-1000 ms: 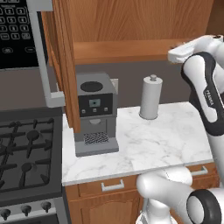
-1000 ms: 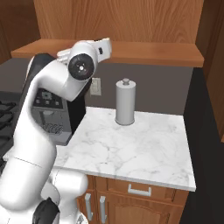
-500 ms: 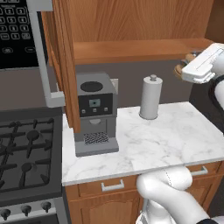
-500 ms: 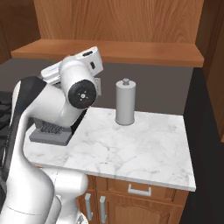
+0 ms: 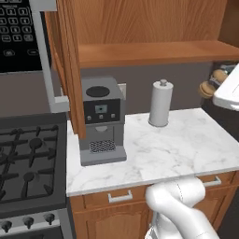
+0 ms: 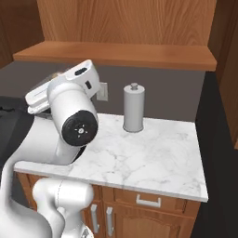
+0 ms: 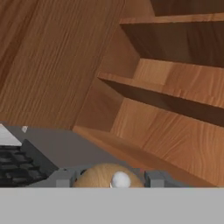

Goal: Retrieve the shaker from the cabinet and place it next the steak on a plate on the dining table.

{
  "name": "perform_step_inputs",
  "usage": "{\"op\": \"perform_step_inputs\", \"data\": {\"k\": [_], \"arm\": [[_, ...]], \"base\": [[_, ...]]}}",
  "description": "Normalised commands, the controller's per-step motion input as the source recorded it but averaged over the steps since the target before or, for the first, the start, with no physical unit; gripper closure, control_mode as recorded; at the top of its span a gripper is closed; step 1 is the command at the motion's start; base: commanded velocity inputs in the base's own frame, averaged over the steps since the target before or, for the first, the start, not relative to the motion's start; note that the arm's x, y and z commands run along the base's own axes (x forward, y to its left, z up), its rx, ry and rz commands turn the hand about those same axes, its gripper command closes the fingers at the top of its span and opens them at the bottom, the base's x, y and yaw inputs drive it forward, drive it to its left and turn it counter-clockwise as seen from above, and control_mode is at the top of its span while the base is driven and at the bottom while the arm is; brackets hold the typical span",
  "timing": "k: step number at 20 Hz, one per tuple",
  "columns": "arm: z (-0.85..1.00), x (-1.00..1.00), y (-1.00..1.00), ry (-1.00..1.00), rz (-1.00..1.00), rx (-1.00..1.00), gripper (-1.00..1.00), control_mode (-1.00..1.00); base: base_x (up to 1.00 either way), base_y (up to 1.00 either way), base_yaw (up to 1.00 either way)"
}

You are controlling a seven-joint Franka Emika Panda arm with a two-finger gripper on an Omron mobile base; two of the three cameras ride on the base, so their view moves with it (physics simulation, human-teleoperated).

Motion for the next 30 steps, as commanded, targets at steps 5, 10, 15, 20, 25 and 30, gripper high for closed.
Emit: {"op": "perform_step_inputs", "data": {"k": [5,10,15,20,25,30], "arm": [[0.00,0.00,0.00,0.00,0.00,0.00,1.00,1.00],[0.00,0.00,0.00,0.00,0.00,0.00,1.00,1.00],[0.00,0.00,0.00,0.00,0.00,0.00,1.00,1.00],[0.00,0.00,0.00,0.00,0.00,0.00,1.00,1.00],[0.00,0.00,0.00,0.00,0.00,0.00,1.00,1.00],[0.00,0.00,0.00,0.00,0.00,0.00,1.00,1.00]], "base": [[-0.69,0.06,0.10],[-0.48,0.20,0.15],[-0.34,0.32,0.25],[-0.22,0.35,0.35],[-0.07,0.31,0.46],[0.00,0.32,0.53]]}}
